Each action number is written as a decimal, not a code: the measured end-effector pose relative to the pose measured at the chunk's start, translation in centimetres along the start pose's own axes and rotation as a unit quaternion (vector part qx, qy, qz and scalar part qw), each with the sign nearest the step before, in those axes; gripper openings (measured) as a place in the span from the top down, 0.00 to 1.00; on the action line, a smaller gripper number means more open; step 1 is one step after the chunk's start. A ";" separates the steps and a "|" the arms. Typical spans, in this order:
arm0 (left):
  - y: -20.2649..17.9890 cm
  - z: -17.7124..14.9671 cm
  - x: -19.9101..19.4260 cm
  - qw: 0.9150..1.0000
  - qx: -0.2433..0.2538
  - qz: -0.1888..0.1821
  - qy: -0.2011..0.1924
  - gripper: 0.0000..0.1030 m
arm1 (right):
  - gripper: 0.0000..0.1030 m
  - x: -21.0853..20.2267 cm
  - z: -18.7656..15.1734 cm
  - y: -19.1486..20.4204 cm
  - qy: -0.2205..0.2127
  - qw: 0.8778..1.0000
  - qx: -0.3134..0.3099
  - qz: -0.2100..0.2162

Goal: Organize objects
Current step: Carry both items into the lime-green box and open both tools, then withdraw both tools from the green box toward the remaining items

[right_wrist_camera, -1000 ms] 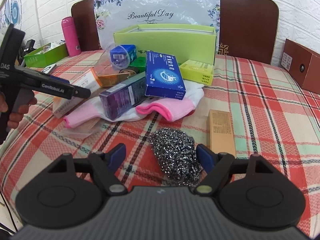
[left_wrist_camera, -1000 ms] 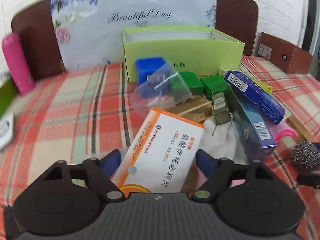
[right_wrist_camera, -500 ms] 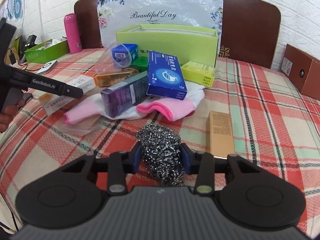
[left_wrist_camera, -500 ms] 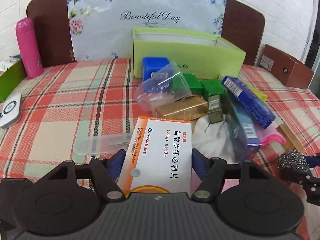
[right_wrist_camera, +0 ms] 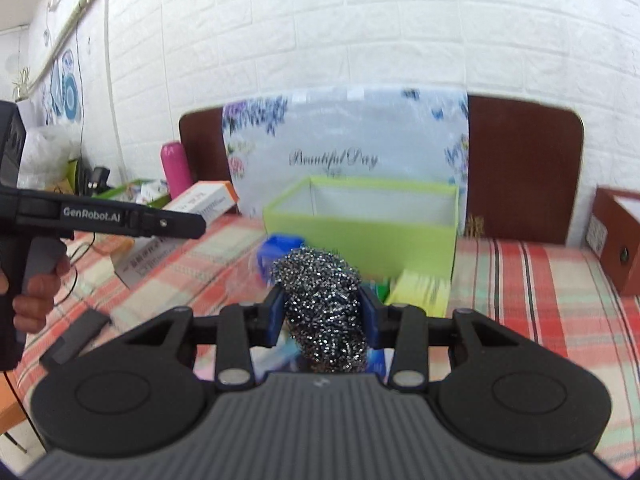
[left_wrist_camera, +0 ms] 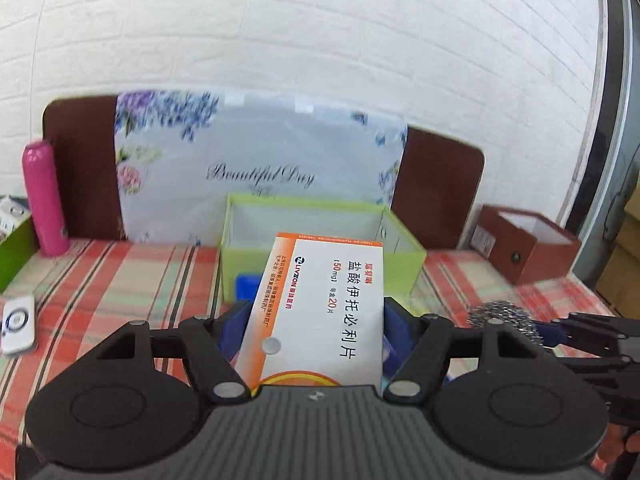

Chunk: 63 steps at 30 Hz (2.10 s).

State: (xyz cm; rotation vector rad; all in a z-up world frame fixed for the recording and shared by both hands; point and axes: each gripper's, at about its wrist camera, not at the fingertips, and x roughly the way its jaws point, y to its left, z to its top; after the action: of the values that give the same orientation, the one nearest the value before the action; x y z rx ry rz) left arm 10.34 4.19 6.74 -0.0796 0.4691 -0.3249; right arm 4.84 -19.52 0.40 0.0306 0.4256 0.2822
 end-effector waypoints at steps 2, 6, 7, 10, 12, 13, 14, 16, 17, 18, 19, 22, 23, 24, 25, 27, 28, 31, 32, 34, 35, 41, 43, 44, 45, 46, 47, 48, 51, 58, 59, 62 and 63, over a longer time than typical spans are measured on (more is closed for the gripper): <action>-0.5 1.6 1.4 1.000 -0.001 0.007 -0.007 0.30 | 0.63 1.6 1.9 -0.7 -0.009 1.000 -0.002 -0.001; -0.7 4.4 4.8 1.000 -0.010 0.016 -0.008 0.30 | 0.63 5.9 5.1 -2.6 -0.016 1.000 -0.002 -0.020; -0.8 5.0 5.8 1.000 -0.007 0.021 -0.010 0.30 | 0.63 7.3 5.7 -3.3 -0.012 1.000 0.004 -0.023; -0.3 6.3 9.1 0.999 -0.013 0.035 -0.006 0.30 | 0.63 11.0 7.1 -4.8 -0.009 0.999 0.008 -0.040; 0.6 7.2 11.7 0.999 -0.032 0.036 0.003 0.30 | 0.63 13.6 7.6 -5.8 -0.003 0.999 0.017 -0.048; 0.9 7.5 12.9 0.999 -0.039 0.038 0.005 0.30 | 0.63 14.8 7.9 -6.4 0.002 0.999 0.026 -0.047; 1.2 7.8 14.0 0.998 -0.041 0.041 0.006 0.30 | 0.63 16.0 8.0 -6.9 0.007 0.998 0.032 -0.047; 1.7 8.2 15.9 0.998 -0.038 0.049 0.005 0.30 | 0.63 18.3 8.3 -7.8 0.014 0.998 0.037 -0.057; 1.9 8.4 16.8 0.998 -0.038 0.052 0.006 0.30 | 0.63 19.4 8.4 -8.1 0.017 0.997 0.037 -0.062; 2.1 8.4 17.6 0.998 -0.037 0.052 0.008 0.30 | 0.63 20.3 8.5 -8.5 0.020 0.997 0.039 -0.063; 2.3 8.4 18.4 0.998 -0.037 0.053 0.012 0.30 | 0.63 21.3 8.4 -8.9 0.025 0.997 0.042 -0.065; 3.2 8.1 20.5 0.997 -0.035 0.060 0.021 0.30 | 0.62 23.9 7.9 -9.9 0.045 0.996 0.032 -0.072; 3.5 8.0 21.1 0.997 -0.036 0.062 0.022 0.27 | 0.61 24.7 7.7 -10.1 0.051 0.995 0.025 -0.077; 3.7 7.8 21.6 0.997 -0.039 0.061 0.025 0.24 | 0.59 25.3 7.4 -10.3 0.056 0.995 0.019 -0.082; 3.9 7.7 22.0 0.997 -0.041 0.063 0.031 0.16 | 0.49 25.8 7.2 -10.4 0.058 0.995 0.011 -0.084; 4.2 7.1 22.4 0.996 -0.047 0.072 0.036 0.14 | 0.19 26.6 6.6 -10.6 0.064 0.994 0.000 -0.084; 4.3 6.9 22.5 0.995 -0.046 0.074 0.040 0.14 | 0.11 26.6 6.3 -10.5 0.059 0.994 -0.003 -0.090; 4.6 6.5 22.6 0.995 -0.048 0.079 0.047 0.14 | 0.09 26.3 5.9 -10.4 0.052 0.994 -0.013 -0.095; 4.7 6.4 22.3 0.995 -0.049 0.079 0.046 0.14 | 0.08 26.0 5.9 -10.3 0.052 0.994 -0.013 -0.092; 4.5 6.5 21.3 0.995 -0.046 0.080 0.042 0.14 | 0.04 25.0 6.1 -10.1 0.044 0.995 -0.014 -0.089; 4.2 6.6 20.7 0.995 -0.040 0.082 0.039 0.14 | 0.02 24.3 6.3 -9.9 0.037 0.995 -0.016 -0.091; 2.0 7.0 15.5 0.995 -0.030 0.095 0.020 0.14 | 0.00 18.5 7.6 -8.7 -0.011 0.996 -0.003 -0.090; 1.4 6.6 13.6 0.994 -0.032 0.100 0.020 0.14 | 0.00 16.2 7.7 -8.4 -0.022 0.996 0.001 -0.089; 1.0 6.4 12.6 0.994 -0.032 0.102 0.021 0.14 | 0.00 15.2 7.7 -8.1 -0.025 0.995 0.000 -0.094; 0.6 6.0 11.7 0.994 -0.030 0.105 0.022 0.14 | 0.00 14.2 7.5 -7.9 -0.028 0.995 -0.002 -0.099; 0.2 5.6 10.9 0.994 -0.025 0.105 0.024 0.14 | 0.00 13.1 7.2 -7.5 -0.031 0.994 -0.006 -0.107; -0.2 5.0 10.1 0.994 -0.022 0.101 0.028 0.14 | 0.00 12.1 6.9 -7.1 -0.030 0.993 -0.012 -0.117; -0.6 4.6 9.4 0.995 -0.019 0.096 0.032 0.14 | 0.00 11.1 6.5 -6.7 -0.028 0.991 -0.021 -0.126; -1.7 2.7 7.3 0.995 -0.014 0.090 0.037 0.14 | 0.00 8.2 5.0 -5.4 -0.028 0.987 -0.047 -0.149; -3.6 -1.5 3.5 0.995 -0.010 0.090 0.049 0.14 | 0.00 2.9 0.7 -3.1 -0.023 0.984 -0.055 -0.166; -3.7 -2.1 3.0 0.995 -0.011 0.090 0.051 0.14 | 0.00 2.4 0.0 -2.9 -0.021 0.984 -0.053 -0.168; -4.1 -3.5 2.0 0.993 -0.006 0.100 0.055 0.14 | 0.00 1.0 -1.9 -2.2 -0.013 0.984 -0.049 -0.170; -4.2 -3.9 1.7 0.993 -0.005 0.103 0.057 0.14 | 0.00 0.7 -2.5 -2.0 -0.010 0.984 -0.048 -0.170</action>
State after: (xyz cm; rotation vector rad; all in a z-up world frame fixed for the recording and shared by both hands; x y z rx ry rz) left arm 8.82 -0.32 3.13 -0.0215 0.5866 -0.1239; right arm 4.92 -21.35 -2.31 -0.1321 0.3897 -0.0347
